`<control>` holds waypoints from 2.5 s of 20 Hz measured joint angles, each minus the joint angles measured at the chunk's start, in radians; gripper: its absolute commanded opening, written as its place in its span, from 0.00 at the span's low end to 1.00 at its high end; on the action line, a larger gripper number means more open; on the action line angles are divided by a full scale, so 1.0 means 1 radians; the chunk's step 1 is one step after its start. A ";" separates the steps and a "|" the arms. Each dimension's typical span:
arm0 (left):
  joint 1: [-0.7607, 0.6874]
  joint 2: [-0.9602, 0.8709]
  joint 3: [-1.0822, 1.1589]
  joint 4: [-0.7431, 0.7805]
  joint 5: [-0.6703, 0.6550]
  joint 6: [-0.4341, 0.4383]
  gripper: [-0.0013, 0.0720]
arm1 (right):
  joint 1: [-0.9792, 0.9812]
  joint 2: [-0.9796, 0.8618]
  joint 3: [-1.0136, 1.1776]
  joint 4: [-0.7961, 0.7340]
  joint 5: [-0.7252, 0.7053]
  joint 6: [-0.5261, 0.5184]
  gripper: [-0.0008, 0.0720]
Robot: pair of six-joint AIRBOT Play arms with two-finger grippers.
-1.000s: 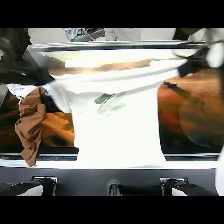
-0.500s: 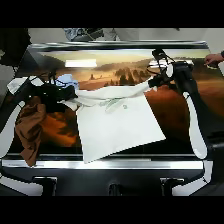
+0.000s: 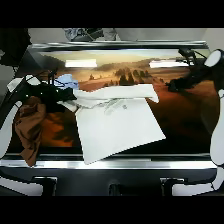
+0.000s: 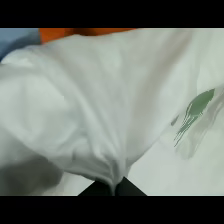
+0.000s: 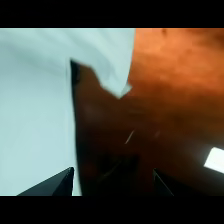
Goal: Fold the shirts.
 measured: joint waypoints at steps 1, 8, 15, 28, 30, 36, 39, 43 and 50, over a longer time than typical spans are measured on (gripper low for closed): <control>0.001 0.002 0.000 0.013 -0.016 0.004 0.05 | -0.010 0.030 -0.077 0.040 0.067 -0.025 0.94; 0.003 0.006 -0.001 0.047 -0.064 0.026 0.05 | 0.071 0.373 -0.946 0.383 -0.108 -0.083 0.98; 0.003 0.006 -0.001 0.052 -0.067 0.037 0.05 | 0.346 0.452 -1.257 0.657 -0.439 -0.031 0.98; 0.013 0.030 0.025 0.050 -0.085 0.038 0.05 | 0.364 0.422 -1.164 0.737 -0.780 -0.053 0.07; 0.019 0.039 0.052 0.048 -0.116 0.038 0.05 | 0.232 0.443 -1.062 0.560 -0.674 -0.071 0.07; -0.021 0.044 0.026 0.036 -0.257 0.017 0.05 | -0.190 0.471 -0.816 0.217 -0.516 -0.079 0.07; -0.075 0.045 -0.043 0.034 -0.282 -0.016 0.05 | -0.274 0.442 -0.783 0.182 -0.457 -0.123 0.07; -0.148 0.045 -0.091 0.009 -0.272 -0.036 0.05 | -0.314 0.404 -0.766 0.161 -0.435 -0.159 0.07; -0.165 0.017 -0.053 -0.038 -0.069 -0.123 0.05 | -0.327 0.377 -0.725 0.171 -0.488 -0.158 0.07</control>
